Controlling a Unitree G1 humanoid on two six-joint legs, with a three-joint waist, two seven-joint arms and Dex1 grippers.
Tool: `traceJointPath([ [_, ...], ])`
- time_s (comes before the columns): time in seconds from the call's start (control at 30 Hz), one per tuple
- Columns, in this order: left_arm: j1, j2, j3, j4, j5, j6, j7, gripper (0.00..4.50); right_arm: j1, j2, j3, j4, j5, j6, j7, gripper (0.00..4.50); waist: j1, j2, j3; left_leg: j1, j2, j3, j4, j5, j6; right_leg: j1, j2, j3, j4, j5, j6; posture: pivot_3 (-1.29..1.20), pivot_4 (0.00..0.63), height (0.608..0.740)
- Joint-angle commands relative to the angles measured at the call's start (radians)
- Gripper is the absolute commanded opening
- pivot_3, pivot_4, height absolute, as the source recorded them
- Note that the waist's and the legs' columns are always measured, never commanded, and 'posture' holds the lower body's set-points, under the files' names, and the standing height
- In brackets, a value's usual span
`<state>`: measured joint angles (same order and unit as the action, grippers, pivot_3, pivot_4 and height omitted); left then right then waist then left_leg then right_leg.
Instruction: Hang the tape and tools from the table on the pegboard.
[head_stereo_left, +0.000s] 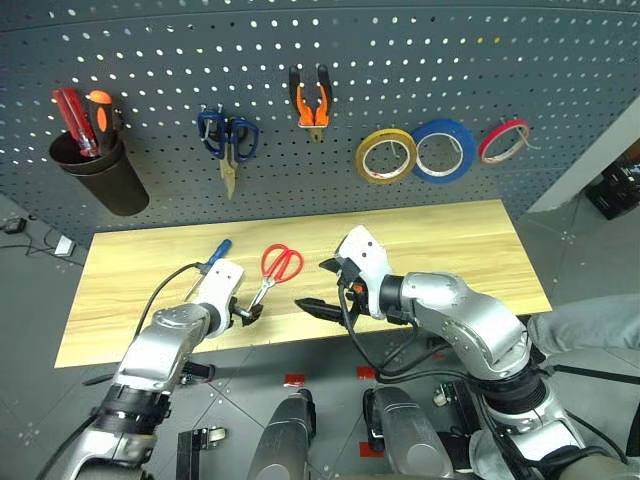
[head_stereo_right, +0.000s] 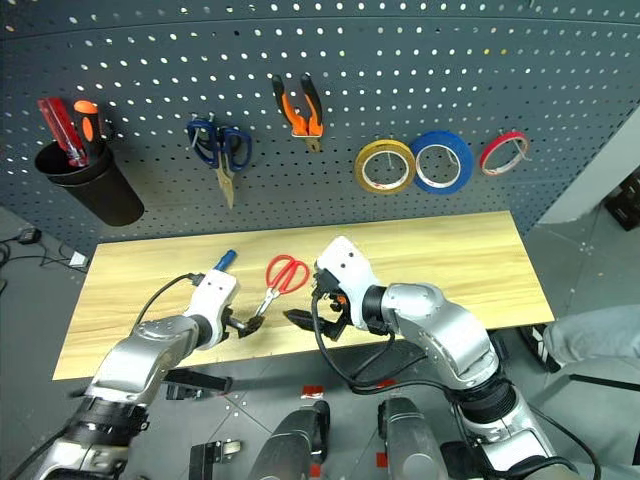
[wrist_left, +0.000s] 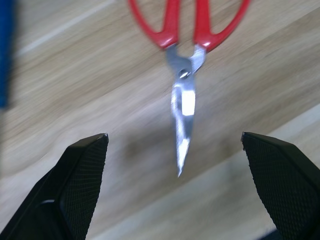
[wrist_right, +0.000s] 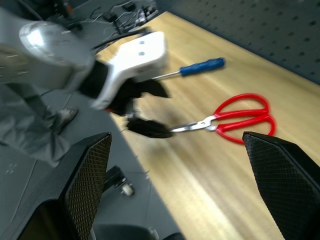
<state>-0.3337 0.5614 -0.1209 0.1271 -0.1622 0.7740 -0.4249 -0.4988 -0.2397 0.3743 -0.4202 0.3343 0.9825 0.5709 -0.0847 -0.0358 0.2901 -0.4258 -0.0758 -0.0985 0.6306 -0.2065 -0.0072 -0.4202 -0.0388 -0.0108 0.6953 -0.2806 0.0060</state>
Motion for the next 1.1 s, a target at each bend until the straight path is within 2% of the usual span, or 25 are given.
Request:
traceJointPath([
  [0.03, -0.065, -0.022, -0.039, 0.108, 0.045, -0.053, -0.033, 4.50, -0.009, 0.001, 0.008, -0.040, 0.018, -0.001, 0.005, 4.47, -0.003, 0.000, 0.000, 0.000, 0.000, 0.000, 0.000, 0.000, 0.000, 0.000, 0.000, 0.000, 0.000, 0.000, 0.000, -0.16, 0.306, 0.740],
  [0.3, -0.184, -0.043, -0.133, 0.373, 0.149, -0.161, -0.116, 4.50, -0.006, 0.000, 0.002, -0.017, 0.030, 0.000, 0.012, 4.47, -0.003, 0.000, 0.000, 0.000, 0.000, 0.000, -0.001, 0.000, 0.000, 0.000, 0.000, 0.000, -0.001, 0.000, 0.000, -0.18, 0.296, 0.740],
  [0.4, -0.193, -0.052, -0.133, 0.435, 0.158, -0.177, -0.141, 3.91, -0.007, -0.015, -0.001, -0.013, 0.028, -0.006, 0.019, 4.50, -0.004, -0.001, -0.001, 0.000, 0.000, 0.000, 0.000, 0.000, 0.000, 0.000, 0.000, 0.000, -0.001, 0.000, 0.001, -0.19, 0.290, 0.740],
  [0.47, -0.195, -0.058, -0.129, 0.464, 0.159, -0.185, -0.156, 3.36, -0.011, -0.017, -0.004, -0.010, 0.028, -0.007, 0.017, 4.50, -0.004, -0.001, -0.002, 0.000, 0.000, 0.000, 0.000, 0.000, 0.000, 0.001, 0.000, 0.000, -0.001, 0.001, 0.001, -0.19, 0.287, 0.740],
  [0.8, -0.209, -0.076, -0.094, 0.545, 0.163, -0.278, -0.169, 0.32, -0.013, -0.045, -0.007, -0.003, 0.011, -0.031, 0.018, 4.50, -0.006, 0.002, -0.011, 0.001, 0.000, 0.000, 0.000, 0.000, 0.000, 0.001, 0.000, 0.000, 0.000, 0.001, 0.001, -0.22, 0.265, 0.740],
  [0.9, -0.202, -0.075, -0.072, 0.538, 0.163, -0.319, -0.158, 0.28, -0.009, -0.063, -0.001, -0.006, -0.007, -0.069, 0.018, 4.50, -0.007, 0.002, -0.012, 0.001, 0.000, 0.000, 0.001, 0.000, 0.000, 0.002, 0.000, 0.000, 0.000, 0.001, 0.001, -0.23, 0.256, 0.740],
  [1.1, 0.009, -0.045, 0.053, 0.240, 0.139, -0.447, -0.063, 0.28, 0.002, -0.107, 0.014, -0.079, -0.071, -0.155, -0.012, 4.50, -0.030, 0.002, -0.012, 0.001, 0.000, 0.001, 0.001, 0.000, -0.001, 0.001, 0.000, 0.001, -0.001, 0.001, 0.002, -0.25, 0.247, 0.740],
])
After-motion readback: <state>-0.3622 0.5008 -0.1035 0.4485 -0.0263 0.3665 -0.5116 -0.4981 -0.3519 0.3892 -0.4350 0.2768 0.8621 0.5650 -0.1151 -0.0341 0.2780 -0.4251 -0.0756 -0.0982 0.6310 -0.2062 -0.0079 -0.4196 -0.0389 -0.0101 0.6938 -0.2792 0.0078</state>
